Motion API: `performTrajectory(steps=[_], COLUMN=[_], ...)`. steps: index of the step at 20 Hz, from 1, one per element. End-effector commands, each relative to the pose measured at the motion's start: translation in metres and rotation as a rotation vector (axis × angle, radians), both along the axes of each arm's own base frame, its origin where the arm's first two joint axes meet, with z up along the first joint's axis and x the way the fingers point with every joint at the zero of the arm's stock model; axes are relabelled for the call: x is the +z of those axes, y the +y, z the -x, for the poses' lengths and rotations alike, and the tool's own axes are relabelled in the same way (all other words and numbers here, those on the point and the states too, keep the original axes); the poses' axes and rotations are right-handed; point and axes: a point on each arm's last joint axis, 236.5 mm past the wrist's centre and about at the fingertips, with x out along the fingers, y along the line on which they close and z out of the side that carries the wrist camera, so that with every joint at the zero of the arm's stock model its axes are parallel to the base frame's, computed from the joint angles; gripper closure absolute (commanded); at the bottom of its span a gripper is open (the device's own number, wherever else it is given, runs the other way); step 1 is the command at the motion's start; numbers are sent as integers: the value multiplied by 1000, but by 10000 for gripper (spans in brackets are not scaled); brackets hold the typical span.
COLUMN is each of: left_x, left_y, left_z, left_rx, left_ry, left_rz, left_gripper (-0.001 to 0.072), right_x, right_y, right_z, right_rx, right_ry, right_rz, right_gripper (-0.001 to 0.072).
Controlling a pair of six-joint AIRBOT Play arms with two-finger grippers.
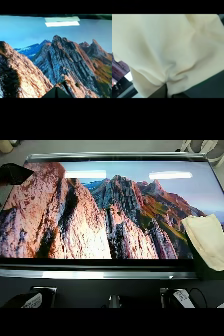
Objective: Fold the shirts.
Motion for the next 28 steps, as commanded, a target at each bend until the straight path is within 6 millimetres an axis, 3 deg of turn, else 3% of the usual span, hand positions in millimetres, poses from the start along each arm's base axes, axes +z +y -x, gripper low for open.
performTrajectory(steps=[1,2,3,4,6,8,10,11,12,13,14,15,16,17,18,19,20,21,23,28], left_x=[3,4,5,6,10,25,39,37,26,5,-20,-51,-87,-131,-170,-205,-228,-243,-257,-252], left_y=[-5,-6,-7,-8,-12,-17,-17,-14,-7,2,10,21,28,31,33,32,28,25,19,16], left_z=[1,1,1,2,1,-4,-18,-29,-40,-52,-62,-69,-68,-57,-37,-11,9,27,44,42], left_rx=[-11,-14,-16,-18,-25,-17,24,75,132,196,251,300,324,322,310,276,233,207,186,209], left_ry=[-2,-2,-3,-3,-10,-59,-140,-161,-139,-79,-12,69,173,336,511,677,761,802,779,728], left_rz=[30,36,42,46,73,120,105,57,-23,-124,-229,-348,-440,-495,-528,-568,-594,-610,-613,-581], left_gripper=[686,686,686,686,687,687,689,690,691,691,690,687,668,469,224,159,160,160,160,162], right_x=[-46,-50,-51,-50,-30,22,112,164,208,244,270,274,258,221,172,127,84,54,25,22], right_y=[6,4,0,-8,-36,-80,-121,-125,-115,-93,-53,-11,32,76,115,147,177,199,223,217], right_z=[26,28,30,28,14,-12,-58,-89,-123,-159,-200,-230,-254,-270,-274,-268,-254,-238,-220,-222], right_rx=[-31,-31,-31,-22,-9,-19,14,99,189,275,377,477,595,696,784,877,970,1046,1160,1151], right_ry=[95,103,112,99,47,-65,-243,-325,-410,-504,-611,-680,-691,-637,-530,-408,-277,-173,-62,-44], right_rz=[11,22,38,75,185,367,631,778,896,978,1018,1003,943,816,659,519,375,253,129,154], right_gripper=[655,496,169,2,12,21,34,37,54,83,84,84,81,81,81,81,81,82,83,82])
